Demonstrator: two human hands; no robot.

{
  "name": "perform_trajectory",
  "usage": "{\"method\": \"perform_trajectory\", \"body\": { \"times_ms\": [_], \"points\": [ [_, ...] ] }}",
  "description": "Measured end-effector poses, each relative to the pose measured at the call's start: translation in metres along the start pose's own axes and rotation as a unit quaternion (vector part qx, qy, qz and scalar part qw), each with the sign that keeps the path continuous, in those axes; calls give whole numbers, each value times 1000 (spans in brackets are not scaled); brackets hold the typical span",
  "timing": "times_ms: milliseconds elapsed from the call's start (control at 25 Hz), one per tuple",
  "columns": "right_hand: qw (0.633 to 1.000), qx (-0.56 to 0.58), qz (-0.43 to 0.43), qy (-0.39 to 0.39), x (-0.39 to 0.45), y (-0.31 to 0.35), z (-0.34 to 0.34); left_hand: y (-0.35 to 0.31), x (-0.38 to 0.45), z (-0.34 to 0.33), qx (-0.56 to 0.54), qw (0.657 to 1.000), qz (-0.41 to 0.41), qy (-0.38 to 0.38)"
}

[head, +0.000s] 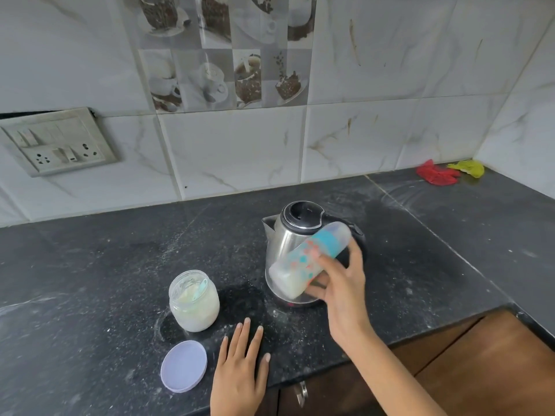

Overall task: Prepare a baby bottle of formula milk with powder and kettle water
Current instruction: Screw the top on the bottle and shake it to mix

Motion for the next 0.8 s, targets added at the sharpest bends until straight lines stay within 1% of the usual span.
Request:
{"method": "perform_trajectory", "body": {
  "times_ms": [40,80,160,200,240,320,360,400,440,520,560,600,680,720,760,800],
  "points": [
    [1000,3,6,-9,1,2,3,0,0,0,-5,1000,0,-7],
    [999,-33,1,12,-4,-7,-2,-1,0,3,-19,1000,-5,-24],
    [988,-99,-51,106,-31,-37,-27,-6,-1,11,-28,994,-43,-92],
    [984,-110,-69,122,-37,-42,-30,-8,-2,13,-24,992,-62,-111],
    [986,-106,-67,109,-29,-39,-23,-9,-2,13,-19,992,-63,-104],
    [999,-45,-20,15,-3,-11,6,-5,-3,6,1,997,-36,-63],
    [1000,-13,-10,-15,3,0,12,-3,-3,6,7,998,-24,-51],
    [1000,-18,-5,-15,4,-1,11,-3,-3,5,6,998,-20,-51],
    [998,-55,-15,11,-3,-13,4,-5,-3,6,-5,998,-25,-56],
    [986,-106,-69,107,-30,-44,-26,-8,-2,12,-47,994,-42,-84],
    [982,-116,-79,126,-36,-47,-31,-9,-2,15,-55,993,-43,-93],
    [985,-110,-68,110,-28,-42,-25,-7,1,16,-53,994,-38,-90],
    [998,-57,-11,13,-3,-7,1,-5,7,15,-27,997,-30,-73],
    [1000,-25,1,-17,4,6,7,-3,10,15,-9,997,-31,-64],
    [999,-25,10,-18,5,7,7,-5,12,20,-6,997,-39,-71],
    [998,-65,4,2,-1,-5,2,-7,12,19,-33,997,-29,-66]
  ]
}}
Point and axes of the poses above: each hand's wrist, its own x-axis towards the middle knuckle, its own z-axis out of the back of the hand, y = z × x, the point moved 7 cm from there along x, towards the middle knuckle, and after that the axes turned 7 degrees about -z, right-handed, at the moved point
